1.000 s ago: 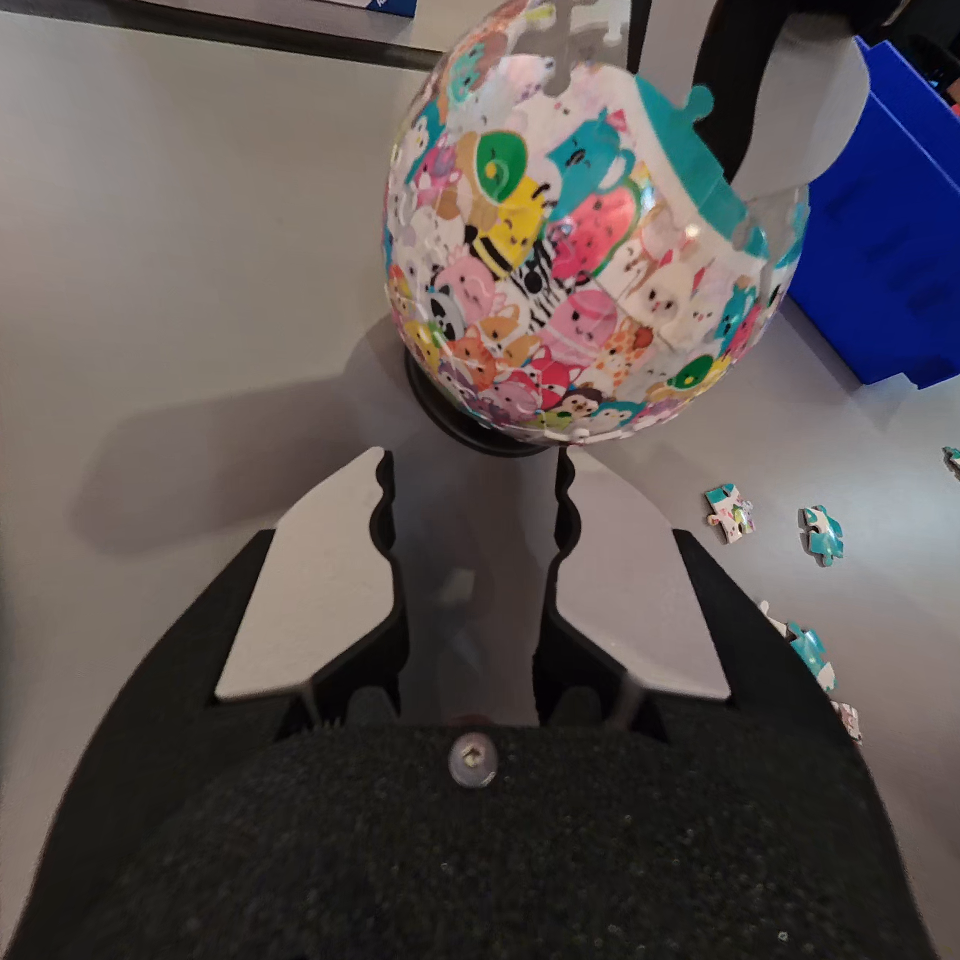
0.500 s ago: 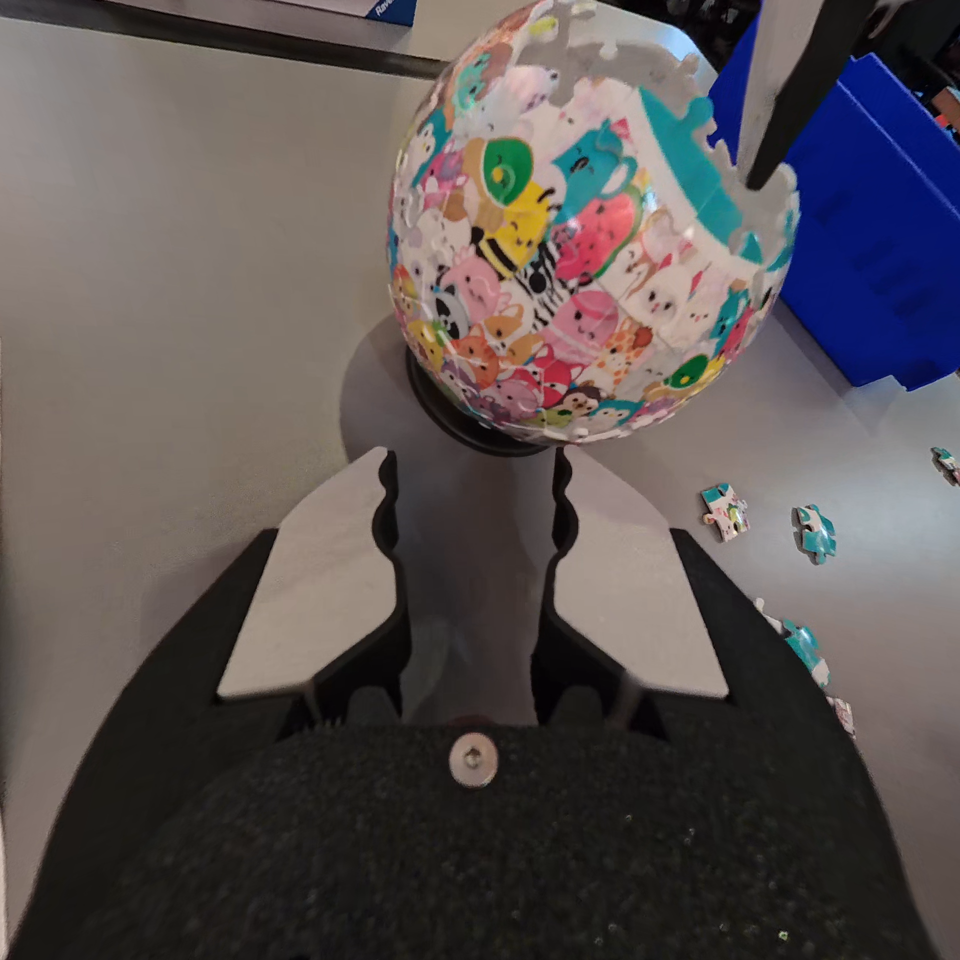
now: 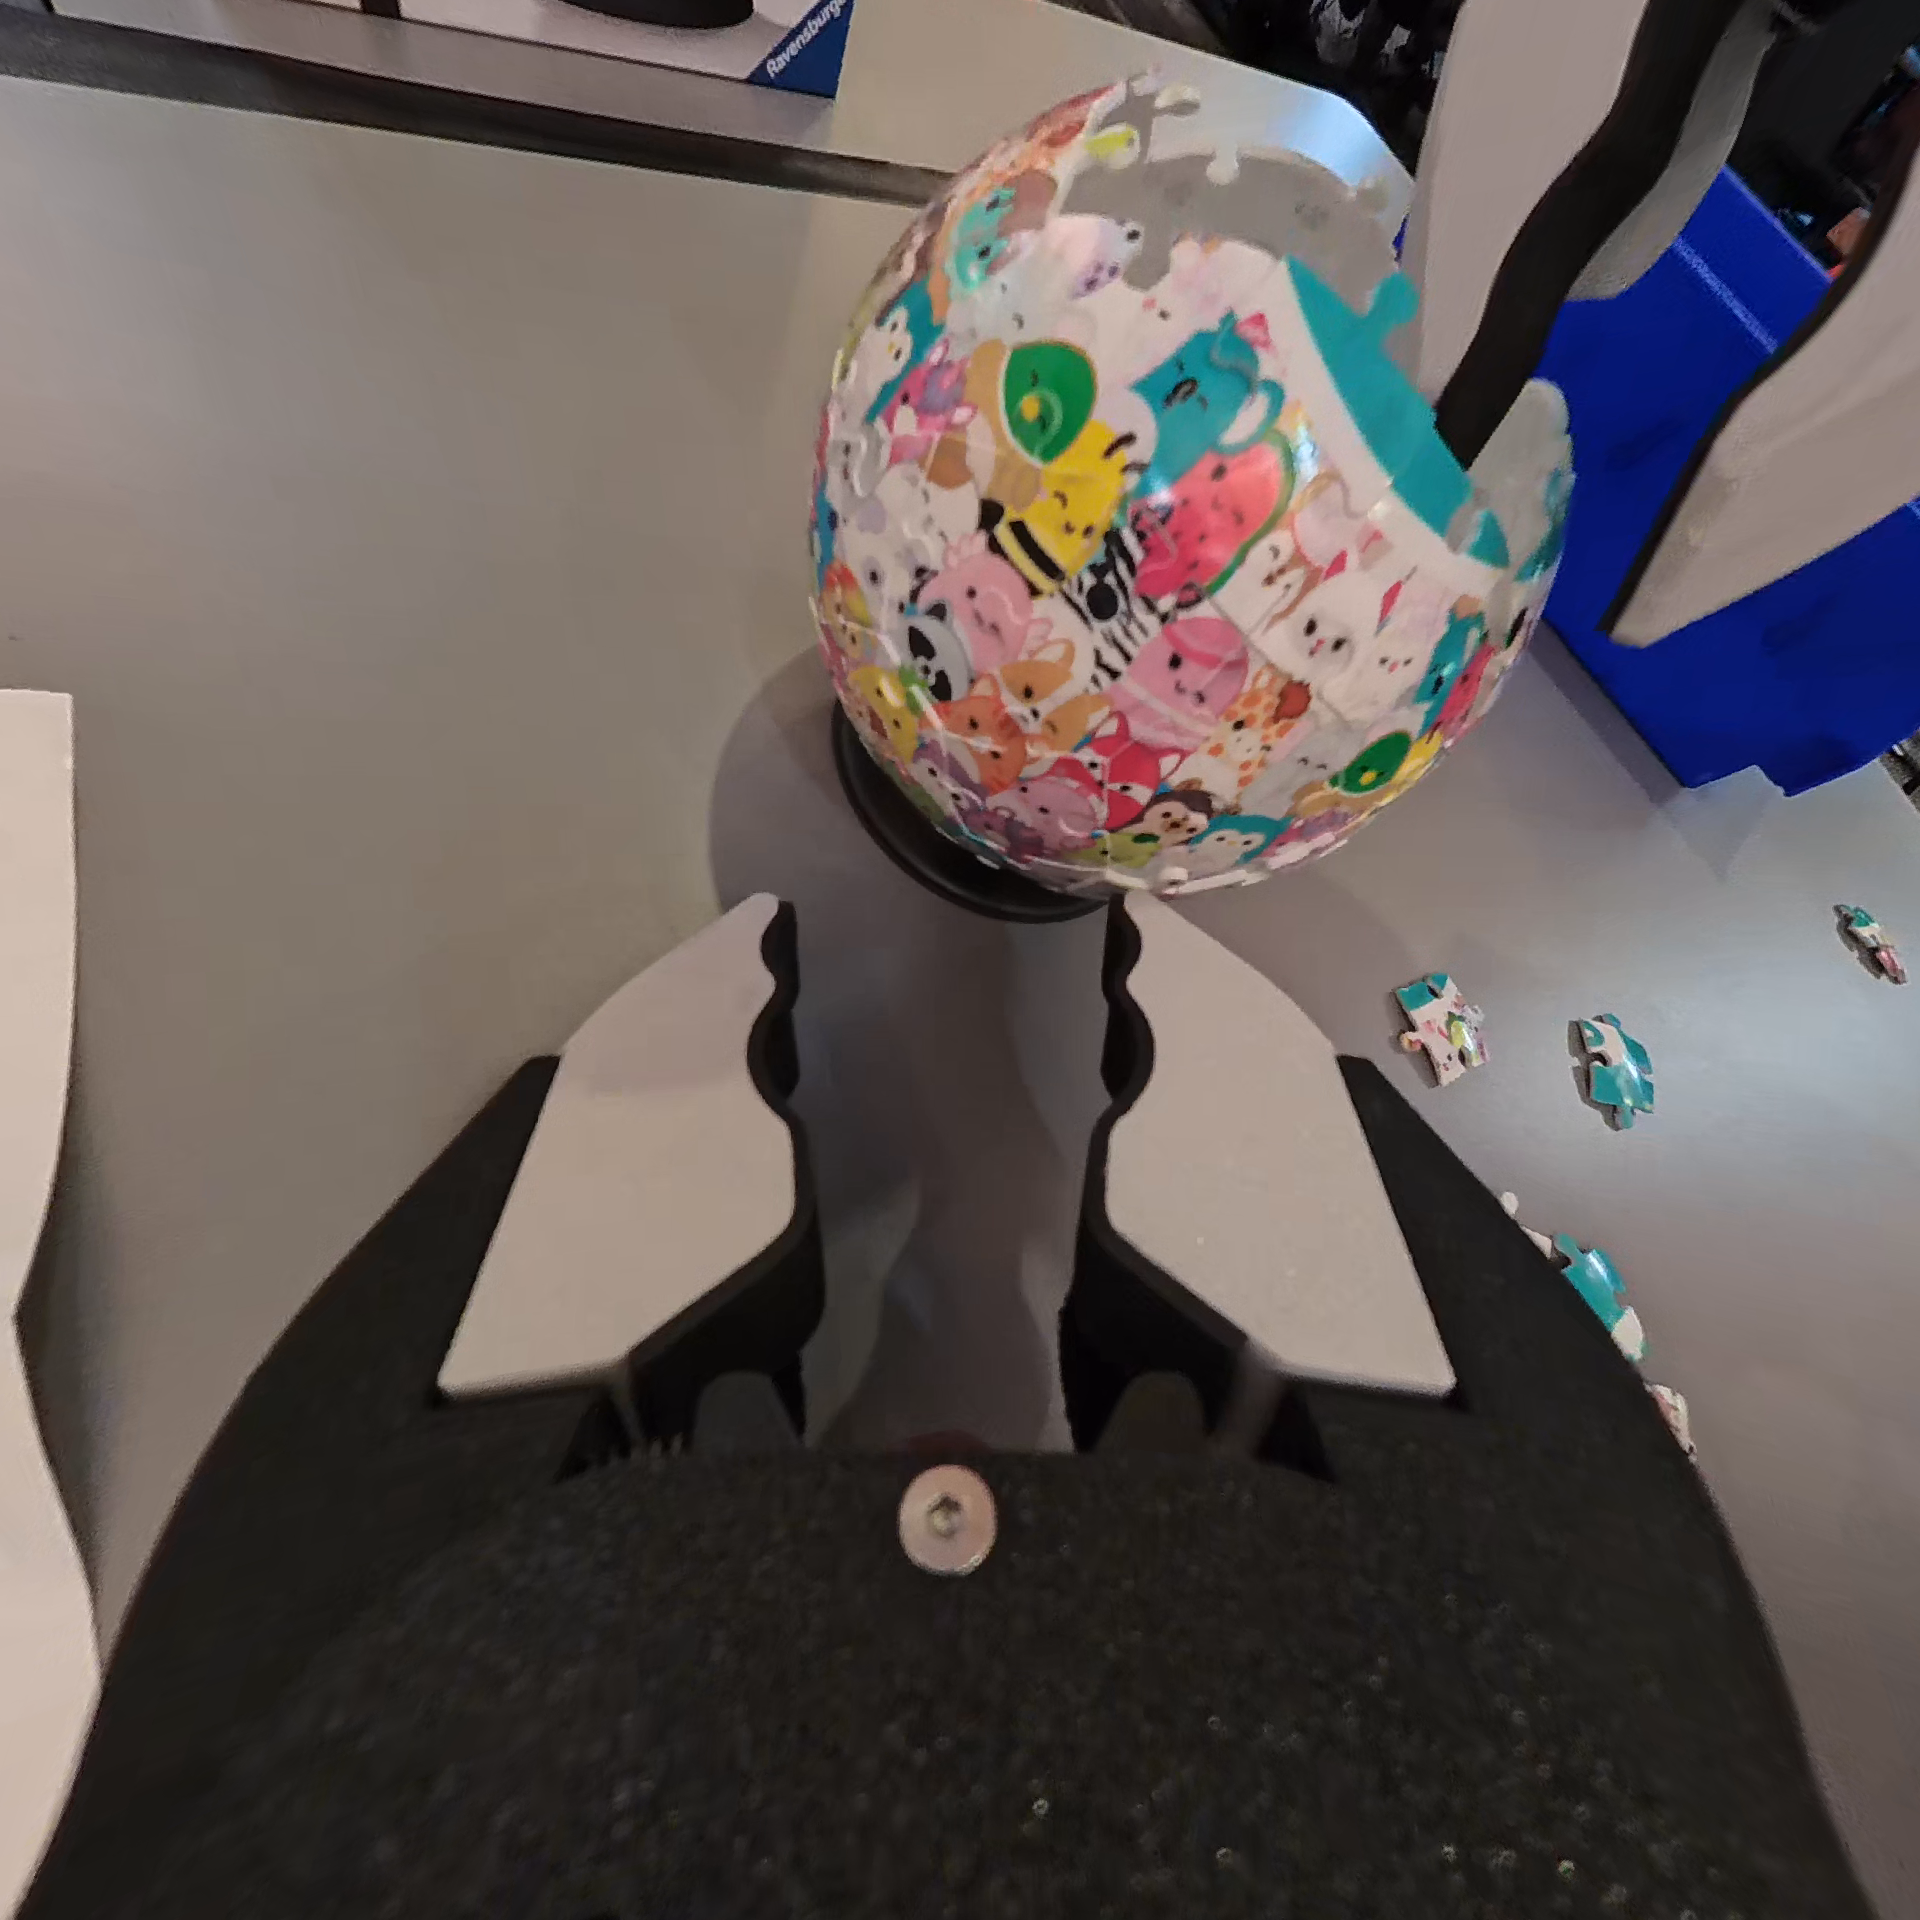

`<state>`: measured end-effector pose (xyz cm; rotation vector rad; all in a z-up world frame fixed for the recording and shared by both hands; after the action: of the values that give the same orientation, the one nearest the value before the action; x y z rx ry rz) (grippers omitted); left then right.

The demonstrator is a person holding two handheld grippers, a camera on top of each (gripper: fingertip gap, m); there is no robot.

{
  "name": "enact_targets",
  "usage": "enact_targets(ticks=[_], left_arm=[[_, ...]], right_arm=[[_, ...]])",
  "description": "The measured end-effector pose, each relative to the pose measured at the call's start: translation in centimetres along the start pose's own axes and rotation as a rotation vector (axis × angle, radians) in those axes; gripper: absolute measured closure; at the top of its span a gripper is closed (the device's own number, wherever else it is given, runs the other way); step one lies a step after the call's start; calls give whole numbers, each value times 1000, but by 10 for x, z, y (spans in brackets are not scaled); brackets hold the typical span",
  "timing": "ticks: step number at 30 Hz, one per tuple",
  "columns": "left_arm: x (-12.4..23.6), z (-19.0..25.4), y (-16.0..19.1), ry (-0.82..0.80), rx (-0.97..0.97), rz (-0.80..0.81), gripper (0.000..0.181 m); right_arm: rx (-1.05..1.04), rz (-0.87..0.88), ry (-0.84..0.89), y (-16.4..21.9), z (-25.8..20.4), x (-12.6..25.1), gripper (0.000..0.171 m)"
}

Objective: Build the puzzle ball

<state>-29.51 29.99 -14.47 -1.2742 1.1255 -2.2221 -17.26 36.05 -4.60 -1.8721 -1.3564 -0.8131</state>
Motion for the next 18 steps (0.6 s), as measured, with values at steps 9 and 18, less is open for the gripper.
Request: enact_targets(ticks=[9,18], left_arm=[[-2,4,2,6,-19,-7,126],[-5,3,3,0,-18,-15,125]], right_arm=[[-28,-3,-35,4,7,-6,157],[-55,23,-135,5,9,-7,166]])
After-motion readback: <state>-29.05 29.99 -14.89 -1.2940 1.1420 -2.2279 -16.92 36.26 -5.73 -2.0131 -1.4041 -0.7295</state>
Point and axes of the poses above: each gripper's, where its closed fingertips meet, x back along the fingers, y out of its underside, z = x × y across the jaws, the point moved 8 cm from there along x, back along the fingers, and after that the axes turned 9 degrees about -y, right-handed, at the moved point
